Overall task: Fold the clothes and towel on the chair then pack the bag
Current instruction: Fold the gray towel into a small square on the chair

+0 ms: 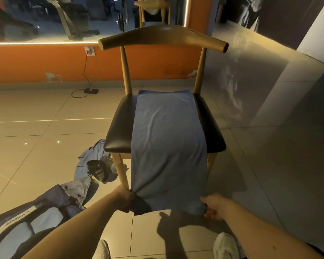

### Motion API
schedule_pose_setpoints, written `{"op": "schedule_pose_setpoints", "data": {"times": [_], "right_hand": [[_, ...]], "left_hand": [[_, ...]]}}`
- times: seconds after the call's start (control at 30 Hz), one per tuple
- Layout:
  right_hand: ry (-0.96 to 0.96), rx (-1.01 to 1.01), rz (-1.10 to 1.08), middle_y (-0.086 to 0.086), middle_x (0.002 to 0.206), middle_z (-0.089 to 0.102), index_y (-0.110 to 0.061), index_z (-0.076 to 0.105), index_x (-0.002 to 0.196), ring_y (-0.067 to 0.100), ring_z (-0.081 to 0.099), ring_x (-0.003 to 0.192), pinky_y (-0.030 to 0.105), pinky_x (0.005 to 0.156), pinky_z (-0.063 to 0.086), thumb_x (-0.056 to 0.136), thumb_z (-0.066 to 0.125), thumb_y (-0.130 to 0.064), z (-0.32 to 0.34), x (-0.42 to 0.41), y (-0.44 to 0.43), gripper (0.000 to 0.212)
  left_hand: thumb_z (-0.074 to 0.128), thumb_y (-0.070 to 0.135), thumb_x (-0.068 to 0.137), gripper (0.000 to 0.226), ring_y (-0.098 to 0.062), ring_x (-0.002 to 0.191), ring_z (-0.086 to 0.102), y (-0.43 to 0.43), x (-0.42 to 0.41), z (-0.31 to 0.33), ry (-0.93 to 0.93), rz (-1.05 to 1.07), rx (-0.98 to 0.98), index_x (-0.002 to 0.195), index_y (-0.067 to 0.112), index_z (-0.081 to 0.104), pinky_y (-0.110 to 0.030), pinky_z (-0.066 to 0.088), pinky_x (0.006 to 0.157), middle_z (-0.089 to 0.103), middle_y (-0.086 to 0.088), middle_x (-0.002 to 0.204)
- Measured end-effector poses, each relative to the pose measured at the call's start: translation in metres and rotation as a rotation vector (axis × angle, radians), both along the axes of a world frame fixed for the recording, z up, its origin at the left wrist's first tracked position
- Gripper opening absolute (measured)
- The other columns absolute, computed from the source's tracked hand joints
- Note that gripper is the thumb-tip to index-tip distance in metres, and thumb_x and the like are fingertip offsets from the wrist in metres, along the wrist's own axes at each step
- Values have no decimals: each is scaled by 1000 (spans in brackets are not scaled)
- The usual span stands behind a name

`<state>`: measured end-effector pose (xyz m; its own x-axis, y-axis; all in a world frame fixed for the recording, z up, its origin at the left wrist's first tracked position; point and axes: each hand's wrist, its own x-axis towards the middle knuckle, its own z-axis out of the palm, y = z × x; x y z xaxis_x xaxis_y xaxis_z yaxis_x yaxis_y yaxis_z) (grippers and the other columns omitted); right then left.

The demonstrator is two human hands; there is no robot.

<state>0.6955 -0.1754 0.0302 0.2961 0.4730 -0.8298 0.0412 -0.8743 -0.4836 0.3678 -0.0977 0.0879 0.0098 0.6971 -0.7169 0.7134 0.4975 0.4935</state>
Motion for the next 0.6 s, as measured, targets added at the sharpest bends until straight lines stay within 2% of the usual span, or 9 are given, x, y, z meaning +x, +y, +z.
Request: {"op": "schedule_pose_setpoints", "data": {"times": [0.07, 0.17, 0.2, 0.27, 0.33, 0.4, 0.53, 0.6], "right_hand": [[-48, 10, 5, 12, 70, 59, -4, 60, 89, 16, 47, 41, 23, 41, 38, 104, 55, -22, 7, 7, -8, 24], [-107, 114, -30, 15, 73, 66, 4, 65, 99, 21, 56, 50, 20, 36, 33, 100, 63, -22, 32, 15, -17, 26], [-120, 163, -44, 17, 75, 69, 4, 65, 103, 23, 60, 52, 21, 37, 34, 99, 64, -23, 43, 16, -18, 27], [-162, 271, -46, 17, 85, 71, -3, 62, 107, 24, 65, 58, 24, 42, 39, 97, 67, -25, 72, 17, -19, 24], [-205, 421, -56, 16, 97, 69, -11, 60, 102, 28, 67, 72, 27, 49, 45, 96, 68, -23, 99, 18, -19, 16], [-175, 566, -58, 13, 102, 68, -13, 66, 101, 30, 67, 84, 31, 57, 51, 98, 66, -22, 129, 15, -24, 9], [-38, 669, -62, 14, 101, 73, -15, 78, 97, 31, 68, 90, 36, 68, 53, 100, 58, -15, 170, 18, -35, 20], [37, 684, -35, 19, 105, 73, -10, 77, 100, 33, 68, 93, 35, 68, 53, 90, 56, -2, 186, 23, -41, 24]], "left_hand": [[55, 22, 104, 20, -26, 84, 74, -2, -3, 8, 39, 28, 42, 106, 3, 62, -28, 59, 60, 70, -16, 100], [59, 28, 102, 20, -26, 97, 68, -6, -10, 22, 30, 16, 130, 104, 8, 62, -37, 57, 85, 68, -12, 102], [61, 27, 101, 20, -27, 97, 68, -8, -12, 28, -1, 29, 153, 106, 7, 61, -40, 57, 89, 67, -13, 101], [65, 22, 98, 22, -31, 90, 71, -12, -16, 42, -127, 120, 173, 110, 5, 58, -45, 62, 84, 66, -18, 102], [65, 20, 99, 23, -32, 82, 70, -21, -20, 64, -301, 207, 179, 111, 3, 57, -39, 63, 69, 65, -25, 107], [67, 22, 98, 24, -33, 85, 68, -32, -22, 82, -470, 268, 189, 111, 3, 62, -33, 59, 62, 64, -26, 113], [56, 15, 103, 23, -33, 103, 72, -50, -28, 122, -749, 324, 177, 118, 7, 72, -38, 61, 80, 69, -16, 118], [51, 2, 102, 28, -31, 109, 71, -52, -32, 138, -801, 284, 163, 120, 7, 72, -38, 61, 86, 69, -15, 121]]}}
